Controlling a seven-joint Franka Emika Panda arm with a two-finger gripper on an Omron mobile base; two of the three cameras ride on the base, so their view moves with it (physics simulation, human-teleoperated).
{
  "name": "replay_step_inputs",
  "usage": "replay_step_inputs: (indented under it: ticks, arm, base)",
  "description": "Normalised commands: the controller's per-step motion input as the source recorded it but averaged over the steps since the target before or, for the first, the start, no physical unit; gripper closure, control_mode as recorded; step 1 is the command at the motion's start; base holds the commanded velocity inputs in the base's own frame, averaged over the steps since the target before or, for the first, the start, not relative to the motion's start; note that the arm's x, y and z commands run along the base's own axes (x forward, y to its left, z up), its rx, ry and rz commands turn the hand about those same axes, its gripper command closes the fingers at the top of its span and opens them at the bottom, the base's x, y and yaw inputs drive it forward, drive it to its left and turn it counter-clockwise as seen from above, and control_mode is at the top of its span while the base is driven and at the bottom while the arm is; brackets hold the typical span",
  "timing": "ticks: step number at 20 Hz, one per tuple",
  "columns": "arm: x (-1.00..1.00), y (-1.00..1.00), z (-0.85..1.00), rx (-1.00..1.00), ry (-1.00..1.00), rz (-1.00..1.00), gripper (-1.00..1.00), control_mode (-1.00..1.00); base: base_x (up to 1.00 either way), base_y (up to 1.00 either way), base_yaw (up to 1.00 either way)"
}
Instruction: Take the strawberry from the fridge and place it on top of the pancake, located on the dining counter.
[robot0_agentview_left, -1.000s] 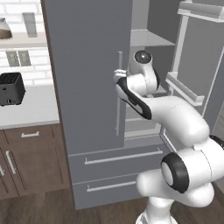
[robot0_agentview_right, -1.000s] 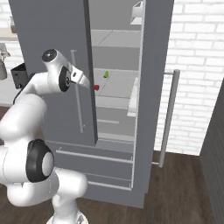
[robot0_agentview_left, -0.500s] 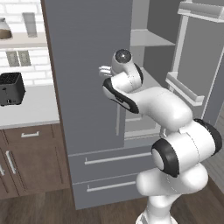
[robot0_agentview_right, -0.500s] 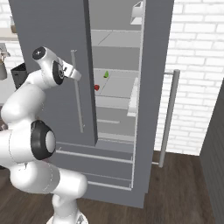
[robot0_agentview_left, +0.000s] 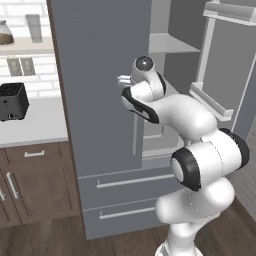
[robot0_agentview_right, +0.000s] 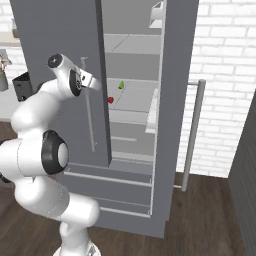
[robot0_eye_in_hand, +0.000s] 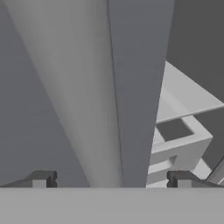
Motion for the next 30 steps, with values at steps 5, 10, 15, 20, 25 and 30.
replay_step_inputs:
  ticks: [5, 10, 15, 20, 25, 30]
  arm:
    - [0.37, 0.00, 0.00, -0.09, 0.00, 0.00, -1.00, -1.00]
    - [0.28, 0.00, 0.00, -0.02, -0.04, 0.00, -1.00, -1.00]
    - [0.08, 0.03, 0.00, 0.00, 0.00, 0.00, 1.00, -1.00]
    - [-0.10, 0.14, 0.00, 0.00, 0.00, 0.00, 1.00, -1.00]
    - [-0.51, 0.46, -0.06, -0.06, 0.00, 0.00, 1.00, -1.00]
    - [-0.69, 0.56, -0.06, -0.05, 0.00, 0.00, 1.00, -1.00]
  base:
    - [0.00, 0.00, 0.00]
    - [0.00, 0.00, 0.00]
    - [0.00, 0.00, 0.00]
    - [0.00, 0.00, 0.00]
    - [0.00, 0.00, 0.00]
    - [0.00, 0.00, 0.00]
